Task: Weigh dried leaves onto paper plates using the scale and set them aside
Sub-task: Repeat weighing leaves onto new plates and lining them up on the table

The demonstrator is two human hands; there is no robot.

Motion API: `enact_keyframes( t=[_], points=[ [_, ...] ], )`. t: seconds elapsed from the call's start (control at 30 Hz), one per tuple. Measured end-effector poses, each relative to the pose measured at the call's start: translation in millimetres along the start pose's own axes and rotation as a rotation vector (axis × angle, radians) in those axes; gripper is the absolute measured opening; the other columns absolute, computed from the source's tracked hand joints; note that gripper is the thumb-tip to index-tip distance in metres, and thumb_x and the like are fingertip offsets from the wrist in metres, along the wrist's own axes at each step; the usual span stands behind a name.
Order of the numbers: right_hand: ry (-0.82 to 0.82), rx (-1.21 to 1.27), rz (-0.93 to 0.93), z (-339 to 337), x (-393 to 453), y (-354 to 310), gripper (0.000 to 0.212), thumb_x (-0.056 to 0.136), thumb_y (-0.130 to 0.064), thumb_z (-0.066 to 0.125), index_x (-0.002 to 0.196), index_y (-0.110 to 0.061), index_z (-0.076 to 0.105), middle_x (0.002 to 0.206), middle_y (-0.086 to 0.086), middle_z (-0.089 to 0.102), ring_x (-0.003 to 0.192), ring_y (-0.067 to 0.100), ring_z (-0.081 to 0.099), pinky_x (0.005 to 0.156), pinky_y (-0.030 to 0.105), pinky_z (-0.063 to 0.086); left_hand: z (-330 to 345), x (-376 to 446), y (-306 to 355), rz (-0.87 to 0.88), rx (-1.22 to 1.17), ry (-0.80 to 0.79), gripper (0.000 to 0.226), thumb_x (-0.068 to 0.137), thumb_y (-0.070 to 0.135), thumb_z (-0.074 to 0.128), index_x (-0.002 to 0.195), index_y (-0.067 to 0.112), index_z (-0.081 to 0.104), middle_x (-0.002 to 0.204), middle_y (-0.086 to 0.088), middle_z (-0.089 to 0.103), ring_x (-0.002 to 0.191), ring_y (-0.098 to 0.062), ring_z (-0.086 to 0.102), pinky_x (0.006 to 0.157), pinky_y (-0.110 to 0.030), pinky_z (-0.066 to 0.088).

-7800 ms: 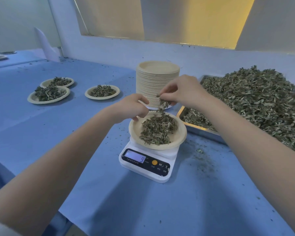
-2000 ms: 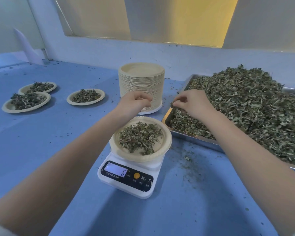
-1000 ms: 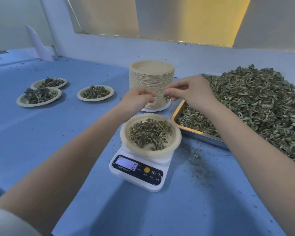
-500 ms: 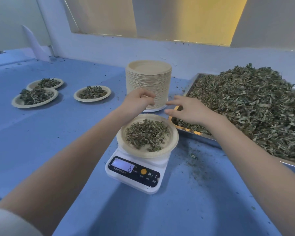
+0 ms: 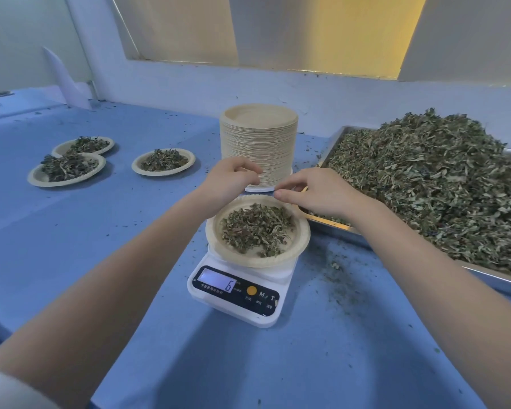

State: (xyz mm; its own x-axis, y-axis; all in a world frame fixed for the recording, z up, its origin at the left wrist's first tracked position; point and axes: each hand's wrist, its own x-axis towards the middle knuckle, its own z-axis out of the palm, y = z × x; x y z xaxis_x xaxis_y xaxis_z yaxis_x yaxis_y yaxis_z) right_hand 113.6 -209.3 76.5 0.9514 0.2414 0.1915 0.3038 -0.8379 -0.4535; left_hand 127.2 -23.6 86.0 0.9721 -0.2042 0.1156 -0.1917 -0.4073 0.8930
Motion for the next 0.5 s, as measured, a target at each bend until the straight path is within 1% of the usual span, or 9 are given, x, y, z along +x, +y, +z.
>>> enact_keyframes(
  t=[0.07, 0.1, 0.17, 0.23, 0.27, 0.33, 0.37, 0.43, 0.5],
  points=[
    [-0.006, 0.006, 0.009, -0.8, -1.6, -3.3, 0.025, 0.085, -0.046, 0.063, 0.105, -0.034, 0.071, 0.074, -0.029, 0.054, 0.074, -0.01, 0.049, 0.061, 0.004, 0.031, -2.8, -2.3, 0.6, -0.001, 0.007, 0.003, 0.02, 0.087, 0.01, 0.057, 0.105, 0.014, 0.066, 0.078, 0.006, 0.053, 0.069, -0.004, 0.048, 0.061, -0.02, 0.037],
    [-0.015, 0.01, 0.011, -1.0, -2.4, -4.8, 0.026, 0.085, -0.047, 0.063, 0.106, -0.034, 0.07, 0.074, -0.03, 0.053, 0.075, -0.01, 0.05, 0.061, 0.003, 0.03, -4.0, -3.3, 0.7, -0.002, 0.01, 0.003, 0.02, 0.087, 0.01, 0.057, 0.105, 0.014, 0.066, 0.079, 0.006, 0.053, 0.069, -0.004, 0.048, 0.061, -0.02, 0.036],
    [-0.02, -0.005, 0.02, -1.2, -2.7, -4.6, 0.029, 0.086, -0.045, 0.063, 0.111, -0.031, 0.069, 0.082, -0.024, 0.06, 0.081, -0.003, 0.053, 0.066, 0.01, 0.036, -6.4, -5.2, 0.3, 0.001, 0.011, 0.001, 0.02, 0.088, 0.01, 0.056, 0.105, 0.014, 0.066, 0.078, 0.006, 0.053, 0.069, -0.004, 0.047, 0.062, -0.02, 0.036],
    [0.003, -0.122, 0.06, -2.0, -0.8, 1.1, 0.031, 0.09, -0.036, 0.059, 0.117, -0.024, 0.066, 0.099, -0.007, 0.068, 0.091, 0.009, 0.058, 0.077, 0.023, 0.043, -7.9, -6.6, -0.1, 0.004, 0.013, -0.004, 0.02, 0.088, 0.009, 0.056, 0.105, 0.014, 0.065, 0.078, 0.007, 0.053, 0.07, -0.004, 0.048, 0.063, -0.02, 0.037],
    [0.007, -0.222, 0.102, -2.5, 1.0, 6.1, 0.03, 0.093, -0.029, 0.054, 0.119, -0.019, 0.065, 0.107, 0.001, 0.068, 0.095, 0.017, 0.06, 0.08, 0.028, 0.046, -8.0, -6.7, -0.3, 0.005, 0.012, -0.005, 0.02, 0.088, 0.009, 0.056, 0.105, 0.014, 0.065, 0.077, 0.007, 0.053, 0.07, -0.004, 0.048, 0.063, -0.02, 0.037],
    [-0.043, -0.377, 0.213, -3.0, 3.4, 19.3, 0.031, 0.095, -0.017, 0.045, 0.117, -0.008, 0.064, 0.111, 0.012, 0.067, 0.096, 0.027, 0.061, 0.078, 0.033, 0.05, -6.9, -6.1, -0.6, 0.005, 0.005, 0.0, 0.018, 0.088, 0.009, 0.056, 0.102, 0.015, 0.066, 0.076, 0.007, 0.053, 0.068, -0.004, 0.048, 0.062, -0.021, 0.037],
    [-0.08, -0.405, 0.256, -2.8, 3.5, 25.8, 0.031, 0.097, -0.014, 0.042, 0.117, -0.004, 0.063, 0.112, 0.015, 0.066, 0.098, 0.028, 0.061, 0.08, 0.034, 0.051, -5.5, -5.2, -0.4, 0.008, 0.001, 0.0, 0.018, 0.088, 0.009, 0.056, 0.101, 0.016, 0.066, 0.075, 0.007, 0.053, 0.068, -0.004, 0.048, 0.062, -0.021, 0.037],
    [-0.135, -0.4, 0.306, -2.2, 3.1, 35.3, 0.033, 0.099, -0.013, 0.04, 0.124, -0.005, 0.06, 0.123, 0.016, 0.061, 0.11, 0.03, 0.057, 0.092, 0.038, 0.049, -0.1, -1.9, 1.5, 0.015, 0.001, -0.013, 0.017, 0.087, 0.01, 0.056, 0.099, 0.017, 0.066, 0.074, 0.007, 0.053, 0.067, -0.007, 0.048, 0.061, -0.022, 0.037],
    [-0.161, -0.373, 0.312, -0.7, 3.0, 40.9, 0.034, 0.099, -0.016, 0.044, 0.13, -0.009, 0.057, 0.13, 0.012, 0.059, 0.117, 0.029, 0.055, 0.098, 0.037, 0.045, 8.9, 3.5, 5.9, 0.018, 0.007, -0.029, 0.016, 0.087, 0.01, 0.056, 0.096, 0.02, 0.065, 0.075, 0.006, 0.052, 0.068, -0.009, 0.048, 0.06, -0.023, 0.036]
  ],
)
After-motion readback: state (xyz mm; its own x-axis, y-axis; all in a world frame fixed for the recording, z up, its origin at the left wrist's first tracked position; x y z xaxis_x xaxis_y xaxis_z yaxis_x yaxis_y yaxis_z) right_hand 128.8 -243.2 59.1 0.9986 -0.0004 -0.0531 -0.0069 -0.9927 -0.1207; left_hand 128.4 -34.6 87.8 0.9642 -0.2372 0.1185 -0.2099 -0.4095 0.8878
